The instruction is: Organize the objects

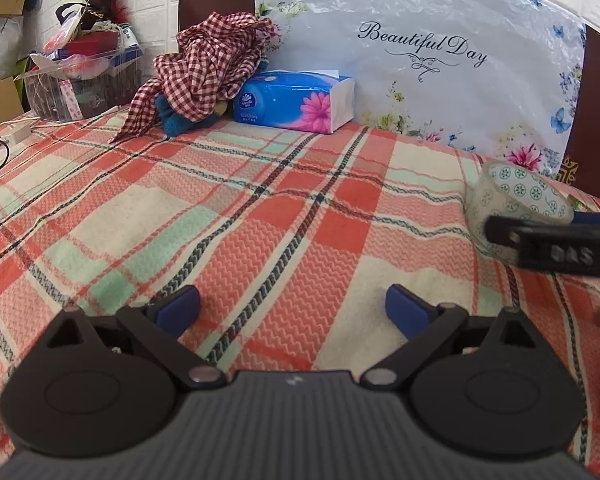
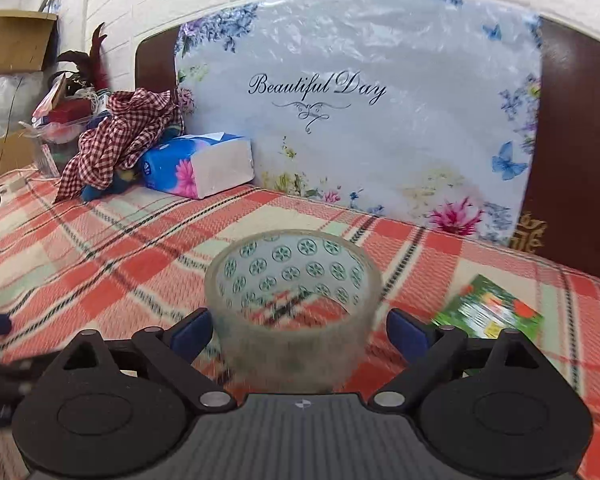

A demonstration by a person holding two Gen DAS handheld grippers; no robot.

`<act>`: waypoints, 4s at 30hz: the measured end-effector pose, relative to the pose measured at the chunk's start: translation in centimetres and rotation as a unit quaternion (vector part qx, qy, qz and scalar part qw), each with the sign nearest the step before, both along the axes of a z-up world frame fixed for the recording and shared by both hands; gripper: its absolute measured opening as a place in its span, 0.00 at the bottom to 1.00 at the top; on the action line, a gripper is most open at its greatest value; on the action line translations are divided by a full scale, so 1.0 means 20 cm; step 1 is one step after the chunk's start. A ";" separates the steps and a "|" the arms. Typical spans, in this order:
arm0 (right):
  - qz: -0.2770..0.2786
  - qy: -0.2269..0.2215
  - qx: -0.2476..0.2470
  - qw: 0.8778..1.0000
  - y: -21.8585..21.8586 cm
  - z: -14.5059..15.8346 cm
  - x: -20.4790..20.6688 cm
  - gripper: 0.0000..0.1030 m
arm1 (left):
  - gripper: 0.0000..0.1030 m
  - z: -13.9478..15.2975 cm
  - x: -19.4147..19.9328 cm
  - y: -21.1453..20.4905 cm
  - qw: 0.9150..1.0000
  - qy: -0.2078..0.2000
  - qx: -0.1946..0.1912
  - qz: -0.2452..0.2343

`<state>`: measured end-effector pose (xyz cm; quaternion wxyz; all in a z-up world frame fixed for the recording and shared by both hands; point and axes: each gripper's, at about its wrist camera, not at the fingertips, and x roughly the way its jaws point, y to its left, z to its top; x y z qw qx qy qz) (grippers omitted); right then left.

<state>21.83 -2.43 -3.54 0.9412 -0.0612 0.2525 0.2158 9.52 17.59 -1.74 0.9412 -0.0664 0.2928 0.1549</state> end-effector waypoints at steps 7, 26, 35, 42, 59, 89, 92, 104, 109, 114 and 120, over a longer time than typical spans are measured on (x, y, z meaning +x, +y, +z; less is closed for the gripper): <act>0.007 0.028 0.001 1.000 -0.02 -0.02 0.02 0.86 | 0.97 0.00 0.01 0.00 1.000 0.000 0.000 -0.005; -0.128 0.065 -0.007 0.990 -0.77 -0.03 -1.03 0.86 | 0.99 0.00 0.01 -0.04 0.999 0.018 0.029 0.007; -0.163 0.056 -0.008 0.985 -0.88 -0.03 -1.21 0.88 | 0.99 0.04 -0.25 -0.38 0.996 0.034 0.061 -0.059; -0.162 0.056 0.011 0.985 -0.94 -0.02 -1.27 0.88 | 0.96 0.17 -0.37 -0.70 0.976 0.056 -0.062 -0.203; -0.115 0.042 0.013 0.992 -0.97 0.00 -1.27 0.81 | 0.25 0.18 -0.37 -1.37 0.914 0.154 -0.036 -0.373; -0.350 -0.157 0.072 0.921 -1.62 0.21 -1.17 0.91 | 0.71 0.59 -0.02 -1.95 0.906 -0.004 0.037 -0.422; -0.336 -0.127 0.083 0.930 -1.57 0.14 -1.17 0.90 | 0.73 0.57 -0.08 -1.84 0.911 -0.001 0.021 -0.413; -0.227 -0.007 0.079 0.971 -1.20 0.04 -1.12 0.41 | 0.74 0.23 -0.07 -1.25 0.953 0.093 0.021 -0.288; -0.199 0.016 0.060 0.978 -1.08 0.02 -1.06 0.38 | 0.74 0.17 0.01 -0.97 0.971 0.100 0.009 -0.217; -0.182 0.028 0.035 0.982 -0.99 0.01 -1.00 0.40 | 0.74 0.12 0.09 -0.74 0.983 0.093 0.004 -0.157; -0.147 0.031 0.016 0.989 -0.87 0.01 -0.86 0.47 | 0.94 0.04 0.08 -0.56 0.990 0.029 0.009 -0.135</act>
